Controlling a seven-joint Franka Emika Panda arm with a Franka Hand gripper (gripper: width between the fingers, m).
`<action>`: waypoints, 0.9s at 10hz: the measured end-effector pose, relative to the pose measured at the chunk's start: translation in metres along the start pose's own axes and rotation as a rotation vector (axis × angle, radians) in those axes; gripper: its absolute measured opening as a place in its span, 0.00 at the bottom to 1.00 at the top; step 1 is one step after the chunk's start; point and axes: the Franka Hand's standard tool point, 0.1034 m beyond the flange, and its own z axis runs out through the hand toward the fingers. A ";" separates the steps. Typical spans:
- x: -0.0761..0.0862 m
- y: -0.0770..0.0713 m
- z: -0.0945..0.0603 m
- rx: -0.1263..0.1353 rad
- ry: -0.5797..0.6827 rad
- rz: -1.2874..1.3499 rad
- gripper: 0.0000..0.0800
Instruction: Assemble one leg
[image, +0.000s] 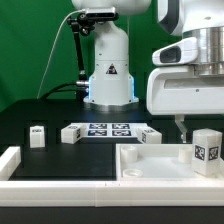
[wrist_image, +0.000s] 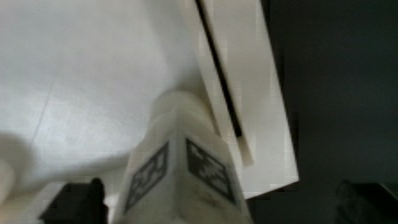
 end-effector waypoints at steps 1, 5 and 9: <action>0.002 0.006 0.000 -0.002 0.001 -0.083 0.81; 0.003 0.011 0.001 -0.012 0.026 -0.429 0.81; 0.006 0.021 0.002 -0.014 0.025 -0.556 0.80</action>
Offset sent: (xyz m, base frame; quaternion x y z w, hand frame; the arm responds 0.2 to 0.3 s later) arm -0.0098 -0.0027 0.0009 0.0141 0.0228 -0.2367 0.9712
